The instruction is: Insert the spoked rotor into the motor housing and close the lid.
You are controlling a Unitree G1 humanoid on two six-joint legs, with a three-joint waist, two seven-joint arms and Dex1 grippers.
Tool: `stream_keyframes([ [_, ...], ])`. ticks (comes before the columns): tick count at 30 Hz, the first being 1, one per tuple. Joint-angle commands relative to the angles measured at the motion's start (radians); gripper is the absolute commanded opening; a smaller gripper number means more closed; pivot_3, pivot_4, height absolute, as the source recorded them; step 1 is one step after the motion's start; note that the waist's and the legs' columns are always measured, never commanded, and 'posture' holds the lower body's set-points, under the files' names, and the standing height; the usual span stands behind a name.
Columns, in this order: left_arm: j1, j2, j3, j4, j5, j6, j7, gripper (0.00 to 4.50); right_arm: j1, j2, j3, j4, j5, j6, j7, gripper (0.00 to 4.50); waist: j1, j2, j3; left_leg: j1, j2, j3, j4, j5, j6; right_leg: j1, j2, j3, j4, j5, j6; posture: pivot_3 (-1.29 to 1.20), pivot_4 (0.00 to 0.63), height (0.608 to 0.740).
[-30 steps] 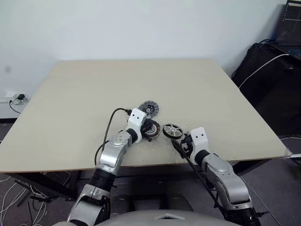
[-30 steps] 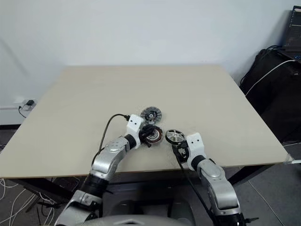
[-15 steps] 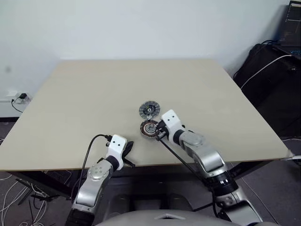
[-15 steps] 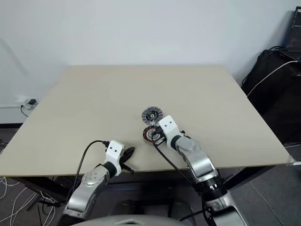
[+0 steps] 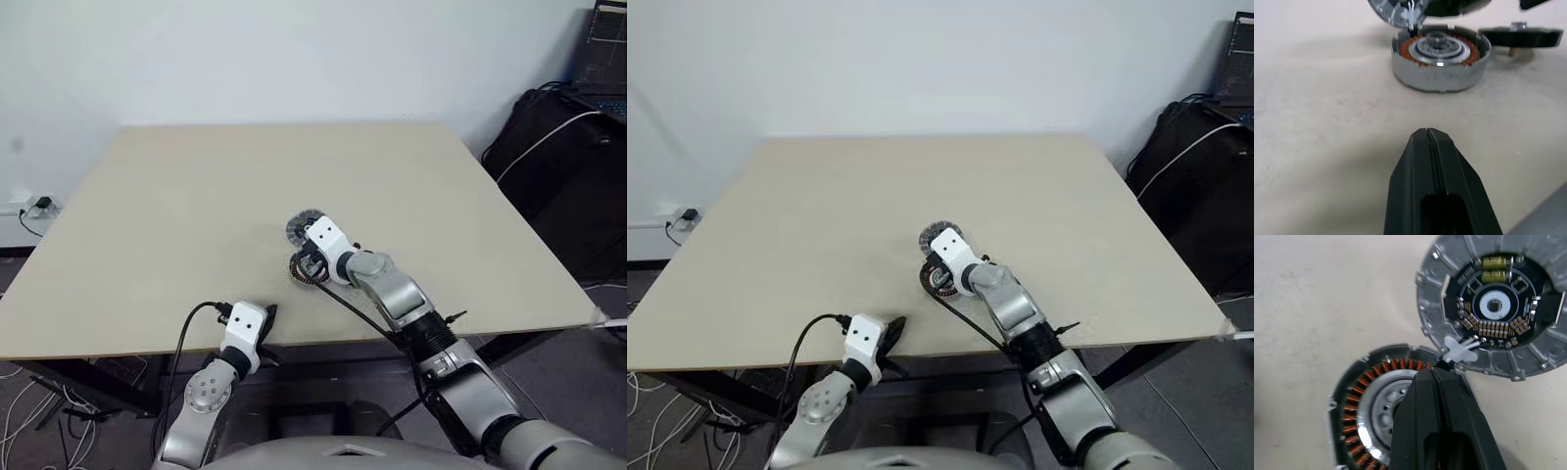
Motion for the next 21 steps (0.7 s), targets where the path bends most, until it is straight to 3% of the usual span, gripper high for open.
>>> stream_keyframes([
  [1, -0.014, 0.004, -0.001, -0.020, 0.007, -0.049, 0.002, 0.00, -0.049, 0.001, -0.024, 0.021, -0.013, -0.017, 0.010, 0.04, 0.000, 0.000, 0.000, 0.000, 0.000, 0.000, 0.000, 0.000, 0.000, 0.000, 0.000, 0.000, 0.000, 0.000, 0.000, 0.00, 0.000, 0.740],
  [21, -0.016, 0.002, -0.001, -0.003, -0.010, -0.036, -0.019, 0.00, -0.064, -0.026, 0.013, 0.073, -0.052, 0.031, 0.128, 0.04, -0.006, 0.001, 0.000, 0.001, 0.000, 0.001, 0.000, 0.000, 0.000, -0.001, 0.000, 0.000, 0.004, -0.001, -0.001, 0.00, 0.000, 0.740],
])
